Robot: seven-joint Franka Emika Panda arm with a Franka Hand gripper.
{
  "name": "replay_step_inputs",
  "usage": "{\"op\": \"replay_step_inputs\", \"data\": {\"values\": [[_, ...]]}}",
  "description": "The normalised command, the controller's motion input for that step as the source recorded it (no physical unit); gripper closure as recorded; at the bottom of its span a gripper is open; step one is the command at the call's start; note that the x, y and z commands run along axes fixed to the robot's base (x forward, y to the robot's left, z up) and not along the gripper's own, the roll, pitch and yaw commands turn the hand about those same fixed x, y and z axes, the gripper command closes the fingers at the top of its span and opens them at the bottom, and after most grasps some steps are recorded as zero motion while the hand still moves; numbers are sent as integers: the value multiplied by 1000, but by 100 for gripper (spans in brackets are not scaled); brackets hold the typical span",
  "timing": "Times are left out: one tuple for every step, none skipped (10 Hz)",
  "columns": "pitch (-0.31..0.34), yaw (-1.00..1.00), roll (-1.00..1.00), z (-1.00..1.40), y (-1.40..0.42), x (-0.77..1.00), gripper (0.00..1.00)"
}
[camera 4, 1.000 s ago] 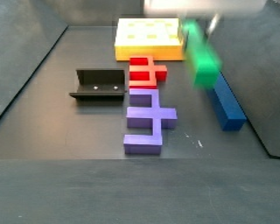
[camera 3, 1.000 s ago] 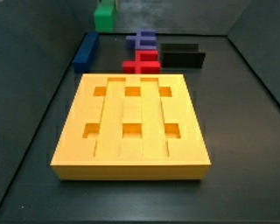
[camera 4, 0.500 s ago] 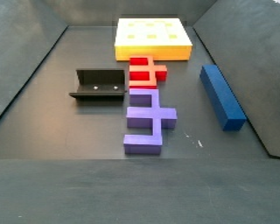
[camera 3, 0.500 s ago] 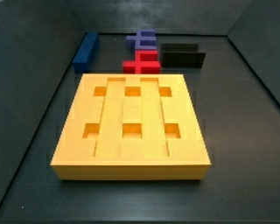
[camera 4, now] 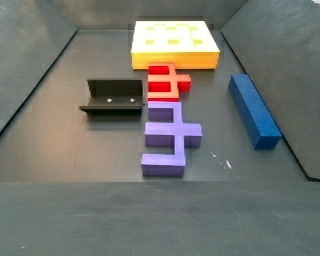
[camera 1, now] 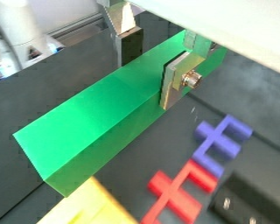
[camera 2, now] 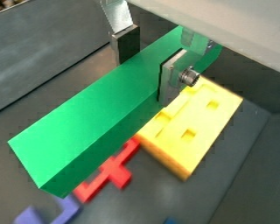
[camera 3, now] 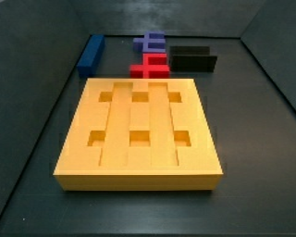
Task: Pick up the green object. Move up. Move to above the board. Insert the green object.
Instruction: Move to above the board, then insert the green object.
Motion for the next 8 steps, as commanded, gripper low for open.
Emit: {"op": "replay_step_inputs", "data": {"values": [[186,-1,21,170,-1400,481,100],[155,9,-1,182,-1400,516,100],[149,13,4,184,-1400,533,100],[147,13,20,116,-821,356,100],[136,10,35,78,-485,241,100],[102,7,48,46,-201,125,100],[0,0,-50,-217,0,0,100],[-74,0,-81,-349,0,-71,100]]}}
